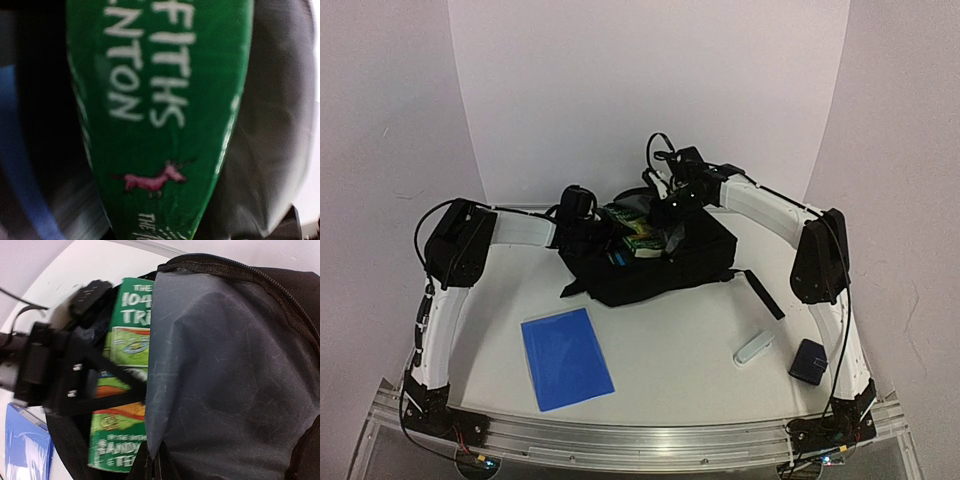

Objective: Pack the student bag
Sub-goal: Place the book in the student bag.

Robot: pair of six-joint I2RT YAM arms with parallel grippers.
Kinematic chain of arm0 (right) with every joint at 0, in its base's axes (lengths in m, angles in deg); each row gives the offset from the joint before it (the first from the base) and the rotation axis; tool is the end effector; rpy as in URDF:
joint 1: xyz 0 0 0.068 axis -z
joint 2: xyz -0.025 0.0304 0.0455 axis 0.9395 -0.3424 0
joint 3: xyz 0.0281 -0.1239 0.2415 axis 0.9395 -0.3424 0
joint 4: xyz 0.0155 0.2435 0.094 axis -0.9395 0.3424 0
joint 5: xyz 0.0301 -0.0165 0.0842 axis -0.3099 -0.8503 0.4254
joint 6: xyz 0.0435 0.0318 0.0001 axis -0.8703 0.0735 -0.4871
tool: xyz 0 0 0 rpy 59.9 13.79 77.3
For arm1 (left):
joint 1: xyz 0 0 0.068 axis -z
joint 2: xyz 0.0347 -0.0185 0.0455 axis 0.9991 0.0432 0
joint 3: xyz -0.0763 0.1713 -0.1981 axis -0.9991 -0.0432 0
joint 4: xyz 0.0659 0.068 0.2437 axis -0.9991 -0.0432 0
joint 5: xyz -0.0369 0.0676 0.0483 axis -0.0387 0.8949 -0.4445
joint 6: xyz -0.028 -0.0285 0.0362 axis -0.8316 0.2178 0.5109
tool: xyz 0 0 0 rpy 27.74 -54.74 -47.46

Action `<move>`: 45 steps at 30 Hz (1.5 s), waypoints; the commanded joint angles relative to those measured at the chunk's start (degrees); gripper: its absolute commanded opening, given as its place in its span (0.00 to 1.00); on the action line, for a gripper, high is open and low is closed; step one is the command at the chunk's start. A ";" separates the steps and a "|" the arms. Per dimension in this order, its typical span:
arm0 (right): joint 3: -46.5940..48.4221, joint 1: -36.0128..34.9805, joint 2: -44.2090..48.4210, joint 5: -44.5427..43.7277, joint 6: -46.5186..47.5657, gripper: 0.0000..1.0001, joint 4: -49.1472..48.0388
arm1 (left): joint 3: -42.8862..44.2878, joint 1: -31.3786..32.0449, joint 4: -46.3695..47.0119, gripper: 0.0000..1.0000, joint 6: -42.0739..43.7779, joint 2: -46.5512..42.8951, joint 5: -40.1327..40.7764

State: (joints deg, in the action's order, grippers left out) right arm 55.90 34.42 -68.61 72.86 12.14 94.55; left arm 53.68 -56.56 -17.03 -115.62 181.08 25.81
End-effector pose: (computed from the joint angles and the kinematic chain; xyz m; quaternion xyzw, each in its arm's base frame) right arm 0.4297 0.3187 0.2682 -0.3197 0.8503 0.2424 0.3406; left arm 0.4402 -0.2846 0.1626 -0.1895 0.8178 -0.5286 0.1261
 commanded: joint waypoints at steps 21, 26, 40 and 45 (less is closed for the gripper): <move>-1.11 2.48 0.66 0.77 3.32 0.02 -1.66 | -11.51 0.44 -33.87 1.00 19.44 -27.14 11.65; -1.15 3.64 0.89 2.64 4.68 0.49 -0.96 | -24.72 0.48 -36.14 1.00 16.87 -36.50 13.29; -31.11 -4.32 21.90 22.35 -3.43 0.96 -7.61 | -47.69 3.21 -46.86 1.00 3.84 -57.95 21.50; -35.56 -8.25 20.72 23.70 -4.85 0.92 -10.39 | -54.98 3.32 -43.44 1.00 0.91 -62.26 21.86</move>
State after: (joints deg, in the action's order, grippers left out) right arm 23.31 28.23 -47.38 93.56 9.97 87.98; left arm 2.93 -53.33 -61.27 -110.55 121.94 45.48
